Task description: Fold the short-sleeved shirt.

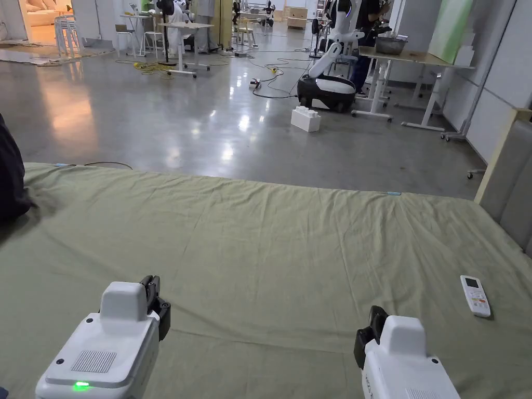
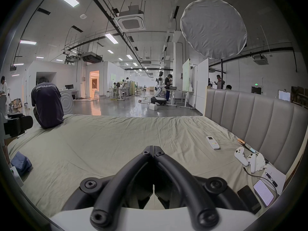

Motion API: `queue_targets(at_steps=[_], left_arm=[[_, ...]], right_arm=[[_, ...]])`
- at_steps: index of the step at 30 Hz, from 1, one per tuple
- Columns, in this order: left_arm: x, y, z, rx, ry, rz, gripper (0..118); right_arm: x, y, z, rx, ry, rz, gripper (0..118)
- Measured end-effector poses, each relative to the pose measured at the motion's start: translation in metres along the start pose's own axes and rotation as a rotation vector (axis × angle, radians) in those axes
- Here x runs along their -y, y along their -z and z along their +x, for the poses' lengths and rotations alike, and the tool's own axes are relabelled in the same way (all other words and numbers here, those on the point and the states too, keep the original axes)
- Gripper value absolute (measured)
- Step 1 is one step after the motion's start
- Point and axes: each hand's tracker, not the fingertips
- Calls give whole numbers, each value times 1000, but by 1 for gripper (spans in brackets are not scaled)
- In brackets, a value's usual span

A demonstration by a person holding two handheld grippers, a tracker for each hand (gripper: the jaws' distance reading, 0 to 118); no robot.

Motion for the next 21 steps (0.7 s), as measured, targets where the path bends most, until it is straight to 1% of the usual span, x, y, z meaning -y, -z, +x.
queue_targets(at_steps=[14, 17, 18, 19, 20, 21], left_arm=[[3, 1, 4, 4, 4, -17, 4], [3, 1, 3, -5, 0, -14, 5], [3, 1, 3, -7, -2, -12, 12], [4, 1, 2, -4, -7, -10, 22], [4, 0, 1, 1, -11, -8, 36], [4, 0, 1, 1, -11, -5, 55]], right_arm=[[-2, 0, -2, -19, -10, 2, 1], [-2, 0, -2, -8, -14, 7, 1], [-2, 0, -2, -7, -14, 7, 7], [-2, 0, -1, -11, -12, 5, 19], [-2, 0, -1, -17, -9, 1, 38], [-1, 1, -1, -16, -2, -7, 58]])
